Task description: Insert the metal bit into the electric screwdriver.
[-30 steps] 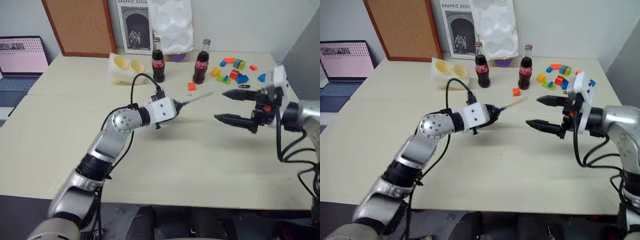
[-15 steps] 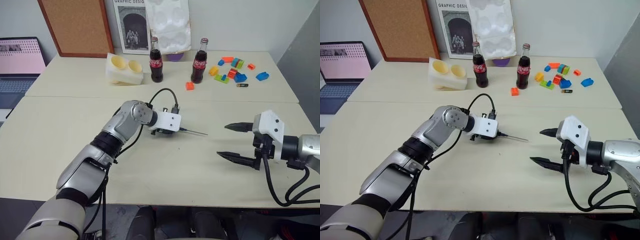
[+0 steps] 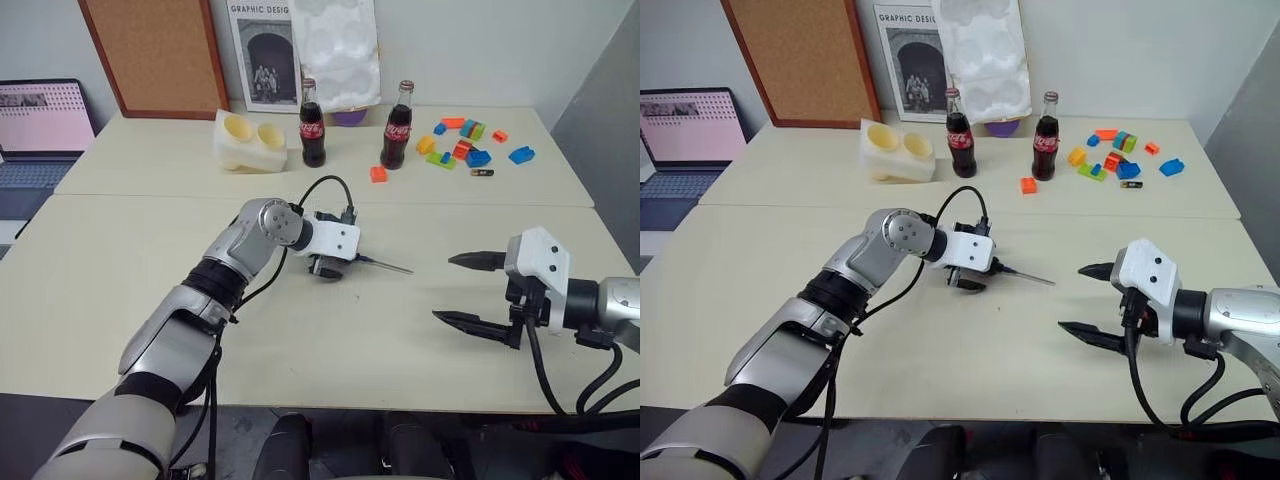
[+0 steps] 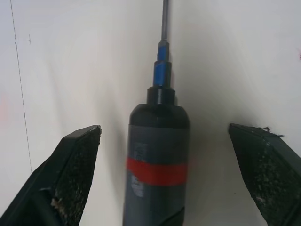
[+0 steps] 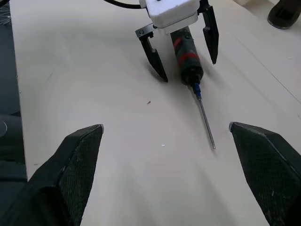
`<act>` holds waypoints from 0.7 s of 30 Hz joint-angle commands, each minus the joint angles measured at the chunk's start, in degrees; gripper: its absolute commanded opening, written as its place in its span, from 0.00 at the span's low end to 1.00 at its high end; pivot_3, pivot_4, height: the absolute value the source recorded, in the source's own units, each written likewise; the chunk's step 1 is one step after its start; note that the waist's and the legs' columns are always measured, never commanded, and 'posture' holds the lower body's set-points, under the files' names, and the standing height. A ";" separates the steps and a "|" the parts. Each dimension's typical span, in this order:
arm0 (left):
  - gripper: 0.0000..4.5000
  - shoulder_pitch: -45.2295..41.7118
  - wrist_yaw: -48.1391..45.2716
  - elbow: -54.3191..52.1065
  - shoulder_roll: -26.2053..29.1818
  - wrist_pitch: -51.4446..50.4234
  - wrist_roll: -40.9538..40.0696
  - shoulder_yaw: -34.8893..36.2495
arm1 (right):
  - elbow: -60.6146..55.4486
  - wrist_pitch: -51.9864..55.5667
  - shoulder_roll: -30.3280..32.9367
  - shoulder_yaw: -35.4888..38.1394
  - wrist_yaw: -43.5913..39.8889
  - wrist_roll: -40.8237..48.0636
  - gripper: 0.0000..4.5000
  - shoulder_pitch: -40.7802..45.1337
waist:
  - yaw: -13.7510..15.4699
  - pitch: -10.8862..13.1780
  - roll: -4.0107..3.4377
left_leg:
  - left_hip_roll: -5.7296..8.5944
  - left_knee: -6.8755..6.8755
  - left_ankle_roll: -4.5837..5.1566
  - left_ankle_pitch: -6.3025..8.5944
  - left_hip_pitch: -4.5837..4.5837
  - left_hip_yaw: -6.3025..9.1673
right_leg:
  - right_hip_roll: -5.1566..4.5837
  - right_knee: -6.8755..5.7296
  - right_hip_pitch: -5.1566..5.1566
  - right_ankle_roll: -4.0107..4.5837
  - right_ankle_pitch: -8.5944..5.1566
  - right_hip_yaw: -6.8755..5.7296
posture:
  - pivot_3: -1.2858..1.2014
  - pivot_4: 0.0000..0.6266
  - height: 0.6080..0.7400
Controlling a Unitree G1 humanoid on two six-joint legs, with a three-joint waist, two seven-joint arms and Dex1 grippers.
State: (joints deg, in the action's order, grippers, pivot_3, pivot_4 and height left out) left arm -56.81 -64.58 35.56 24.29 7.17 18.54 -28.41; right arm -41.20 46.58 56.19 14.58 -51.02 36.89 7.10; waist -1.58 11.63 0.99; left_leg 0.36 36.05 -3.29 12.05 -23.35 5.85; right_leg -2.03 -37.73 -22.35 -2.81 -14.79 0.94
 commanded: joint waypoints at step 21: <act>0.99 37.89 -2.68 -40.45 26.22 -34.54 -29.22 37.43 | 13.41 -10.73 4.84 2.53 -7.44 -4.05 1.00 0.81 | 0.44 0.09 0.14 | -0.10 0.07 -0.01 -0.01 0.01 0.04 | -0.02 -0.20 -0.11 0.11 0.01 -0.02 | 0.52 0.24 1.00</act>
State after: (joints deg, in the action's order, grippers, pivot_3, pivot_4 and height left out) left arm -19.87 -68.41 -1.69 49.93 -27.19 -8.51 6.00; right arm -28.63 37.49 60.05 15.72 -57.43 32.93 6.82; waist -1.15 11.72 1.13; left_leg 0.27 36.12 -3.30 12.04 -23.27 5.89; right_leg -2.07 -37.91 -22.38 -2.66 -14.80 0.93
